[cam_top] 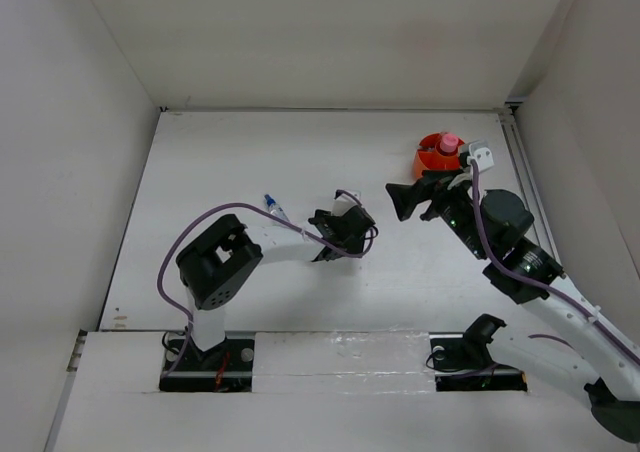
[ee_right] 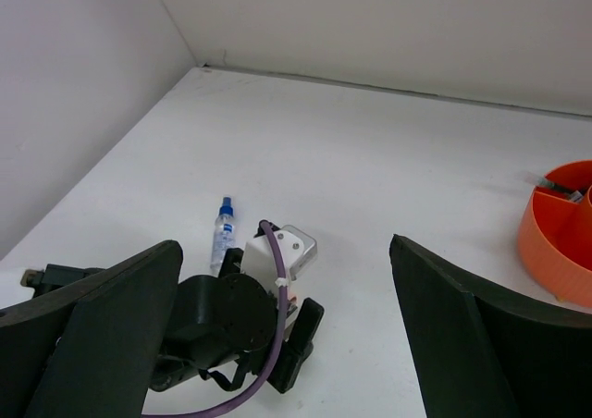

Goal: Sort the stationery into containers
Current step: Pick up the stapler from the center of the board.

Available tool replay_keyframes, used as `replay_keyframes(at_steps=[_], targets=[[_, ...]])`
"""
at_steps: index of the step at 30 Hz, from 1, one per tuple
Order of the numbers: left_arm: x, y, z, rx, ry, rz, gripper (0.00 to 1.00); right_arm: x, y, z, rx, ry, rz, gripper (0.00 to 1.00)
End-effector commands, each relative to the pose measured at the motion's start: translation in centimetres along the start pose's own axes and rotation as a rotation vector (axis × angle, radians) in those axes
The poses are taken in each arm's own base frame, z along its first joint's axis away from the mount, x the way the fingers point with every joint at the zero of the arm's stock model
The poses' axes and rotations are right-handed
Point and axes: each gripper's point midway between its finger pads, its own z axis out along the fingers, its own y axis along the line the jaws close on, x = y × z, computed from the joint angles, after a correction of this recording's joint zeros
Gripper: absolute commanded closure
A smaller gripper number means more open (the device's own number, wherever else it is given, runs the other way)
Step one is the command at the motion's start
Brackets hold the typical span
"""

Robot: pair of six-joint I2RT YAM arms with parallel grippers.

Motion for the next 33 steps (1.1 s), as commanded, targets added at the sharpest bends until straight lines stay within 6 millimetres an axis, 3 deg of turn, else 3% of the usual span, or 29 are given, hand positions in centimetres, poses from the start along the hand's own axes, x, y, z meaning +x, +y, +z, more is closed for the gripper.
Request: replay_keyframes(at_steps=[1, 8, 9, 11, 12, 13, 19, 23, 24, 27, 28, 29, 30, 32, 33], targets=[[0.9, 0.5, 0.5, -0.018, 0.022, 0.008, 0.29, -1.8, 0.6, -0.1, -0.019, -0.066, 0.024, 0.0], [1.3, 0.7, 0.8, -0.023, 0.029, 0.012, 0.52, -1.4, 0.9, 0.0, -0.025, -0.055, 0.023, 0.0], [1.6, 0.8, 0.9, -0.024, 0.03, 0.013, 0.65, -1.4, 0.9, 0.0, -0.025, -0.055, 0.023, 0.0], [1.4, 0.7, 0.9, -0.018, 0.022, 0.019, 0.82, -1.4, 0.9, 0.0, -0.025, -0.054, 0.023, 0.0], [1.7, 0.6, 1.0, -0.008, 0.026, 0.028, 0.97, -1.4, 0.9, 0.0, -0.025, -0.054, 0.023, 0.0], [1.7, 0.6, 1.0, -0.008, 0.026, 0.028, 1.0, -1.5, 0.5, 0.1, -0.006, -0.059, 0.023, 0.0], [0.0, 0.4, -0.5, 0.042, -0.042, -0.005, 1.0, -1.5, -1.5, 0.5, 0.068, -0.058, 0.051, 0.0], [-2.7, 0.2, -3.4, 0.11, -0.157, -0.021, 1.0, -1.0, -2.8, 1.4, 0.027, -0.037, 0.095, 0.0], [-3.2, -0.5, -4.9, 0.141, -0.195, -0.011, 1.0, 0.0, -3.1, 1.8, 0.014, -0.016, 0.094, 0.0], [-5.2, -1.2, -7.6, 0.186, -0.288, -0.005, 1.0, 0.1, -1.9, 2.3, -0.112, -0.041, 0.13, 0.0], [-5.6, -1.2, -8.0, 0.2, -0.309, -0.019, 1.0, 1.5, -2.0, 2.8, -0.133, -0.011, 0.144, 0.0], [-6.1, -1.1, -8.6, 0.213, -0.331, -0.023, 1.0, 1.0, -1.2, 3.0, -0.176, -0.025, 0.161, 0.0], [-5.9, -0.7, -8.9, 0.219, -0.343, -0.02, 1.0, 1.9, -0.7, 3.1, -0.219, 0.003, 0.169, 0.0], [-7.8, -0.7, -11.3, 0.28, -0.432, -0.035, 1.0, 3.3, -0.2, 3.7, -0.262, 0.044, 0.188, 0.0], [-8.3, -0.5, -12.0, 0.295, -0.46, -0.042, 1.0, 2.5, 0.5, 3.9, -0.302, 0.015, 0.195, 0.0]])
